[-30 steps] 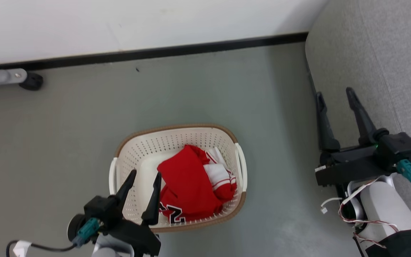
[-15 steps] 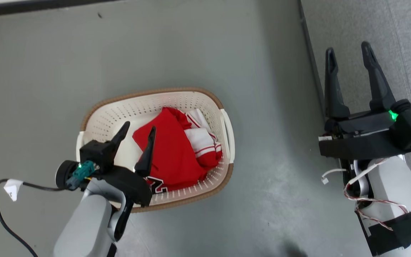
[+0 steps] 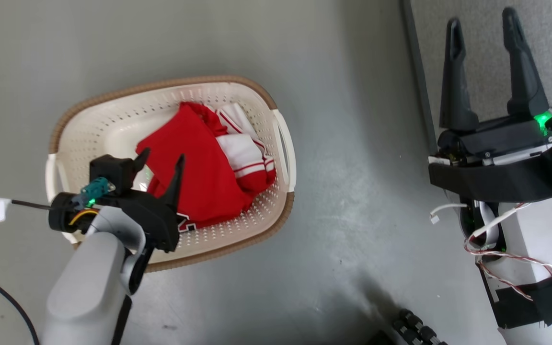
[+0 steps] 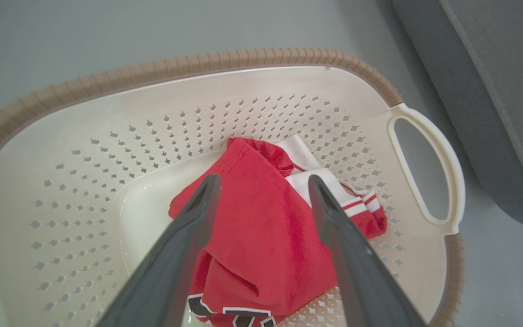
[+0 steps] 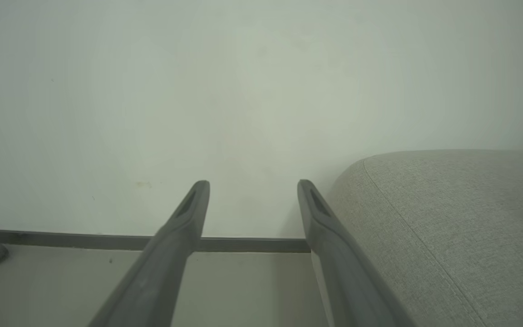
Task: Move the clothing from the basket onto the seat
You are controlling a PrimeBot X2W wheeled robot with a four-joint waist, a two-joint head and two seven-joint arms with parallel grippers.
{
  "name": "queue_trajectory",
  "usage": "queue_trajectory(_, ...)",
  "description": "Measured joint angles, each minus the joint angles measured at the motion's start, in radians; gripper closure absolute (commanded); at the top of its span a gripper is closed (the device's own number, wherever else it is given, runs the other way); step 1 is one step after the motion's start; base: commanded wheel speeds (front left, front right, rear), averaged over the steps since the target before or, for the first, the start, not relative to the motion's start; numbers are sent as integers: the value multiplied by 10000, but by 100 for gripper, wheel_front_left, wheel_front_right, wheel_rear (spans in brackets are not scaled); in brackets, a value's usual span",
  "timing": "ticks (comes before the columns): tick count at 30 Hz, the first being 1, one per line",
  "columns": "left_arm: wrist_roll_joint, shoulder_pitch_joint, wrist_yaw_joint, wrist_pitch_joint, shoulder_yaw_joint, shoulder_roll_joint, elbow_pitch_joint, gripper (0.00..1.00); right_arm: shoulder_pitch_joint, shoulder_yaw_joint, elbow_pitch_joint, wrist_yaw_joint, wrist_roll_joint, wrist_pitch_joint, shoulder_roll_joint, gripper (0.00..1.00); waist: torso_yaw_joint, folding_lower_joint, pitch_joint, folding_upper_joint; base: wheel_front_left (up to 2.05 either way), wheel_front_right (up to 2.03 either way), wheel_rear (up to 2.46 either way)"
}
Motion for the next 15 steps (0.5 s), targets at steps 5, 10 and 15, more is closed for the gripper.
queue_trajectory(5,-146,-338,0,316,-117,249,341,0,-315,94,-326,-54,-94,0,38,0,-200,0,544,0,0,0,0)
queue_trajectory(10,-184,-816,0,619,-468,267,522,0,-500,192,-449,-58,-194,0,59,0,-375,-1,1033,-1,0,0,0)
queue_trajectory(15,-240,-1178,0,848,-738,245,765,0,-551,407,-518,-130,-265,0,107,0,-521,-1,1439,-1,0,0,0)
